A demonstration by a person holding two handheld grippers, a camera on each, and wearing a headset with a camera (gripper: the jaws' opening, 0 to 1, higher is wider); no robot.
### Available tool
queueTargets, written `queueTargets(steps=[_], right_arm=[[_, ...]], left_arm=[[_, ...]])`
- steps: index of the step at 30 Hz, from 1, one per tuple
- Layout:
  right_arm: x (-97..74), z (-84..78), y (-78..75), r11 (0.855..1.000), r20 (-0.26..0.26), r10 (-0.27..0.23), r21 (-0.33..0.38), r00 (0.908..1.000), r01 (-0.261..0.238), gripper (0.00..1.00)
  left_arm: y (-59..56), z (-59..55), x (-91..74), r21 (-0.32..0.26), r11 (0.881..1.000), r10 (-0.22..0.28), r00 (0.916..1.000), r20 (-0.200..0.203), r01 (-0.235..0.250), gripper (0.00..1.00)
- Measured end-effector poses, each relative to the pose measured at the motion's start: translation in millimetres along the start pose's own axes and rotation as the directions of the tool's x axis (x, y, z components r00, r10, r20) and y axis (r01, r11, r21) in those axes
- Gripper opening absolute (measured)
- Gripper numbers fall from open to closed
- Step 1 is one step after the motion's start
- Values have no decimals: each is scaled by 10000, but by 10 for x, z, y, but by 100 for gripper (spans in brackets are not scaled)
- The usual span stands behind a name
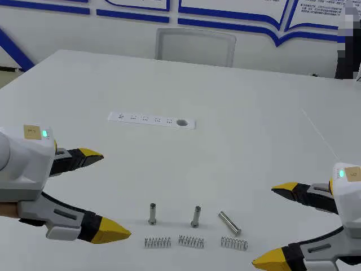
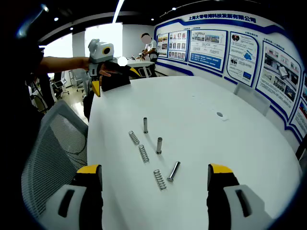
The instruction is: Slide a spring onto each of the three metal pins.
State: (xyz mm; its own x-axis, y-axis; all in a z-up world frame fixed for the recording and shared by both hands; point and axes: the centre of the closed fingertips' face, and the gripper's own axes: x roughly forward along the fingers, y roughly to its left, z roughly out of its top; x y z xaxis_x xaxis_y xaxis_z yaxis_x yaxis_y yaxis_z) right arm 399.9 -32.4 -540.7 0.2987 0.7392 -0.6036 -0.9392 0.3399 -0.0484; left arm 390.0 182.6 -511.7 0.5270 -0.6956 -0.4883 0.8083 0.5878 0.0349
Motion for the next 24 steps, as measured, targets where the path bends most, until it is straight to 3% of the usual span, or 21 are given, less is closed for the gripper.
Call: queueTargets(steps=[7, 13, 15, 24], right_arm=[[-19, 25, -23, 10000, 5, -53, -41, 10000, 53, 91], [-22, -2, -35, 9999, -121, -126, -119, 9998, 125, 91], [-25, -13, -57, 9992, -206, -301, -283, 9993, 295, 89], [-27, 8, -53, 9997, -84, -244, -99, 9997, 243, 89]], left_arm=[[-18, -54, 22, -58, 10000, -53, 10000, -60, 53, 100], [-66, -131, 37, 419, 9990, -134, 9992, -368, 149, 100], [-51, -133, 34, 405, 9991, -73, 9994, -337, 87, 100], [17, -97, 12, 225, 9995, 225, 9997, -74, -223, 100]])
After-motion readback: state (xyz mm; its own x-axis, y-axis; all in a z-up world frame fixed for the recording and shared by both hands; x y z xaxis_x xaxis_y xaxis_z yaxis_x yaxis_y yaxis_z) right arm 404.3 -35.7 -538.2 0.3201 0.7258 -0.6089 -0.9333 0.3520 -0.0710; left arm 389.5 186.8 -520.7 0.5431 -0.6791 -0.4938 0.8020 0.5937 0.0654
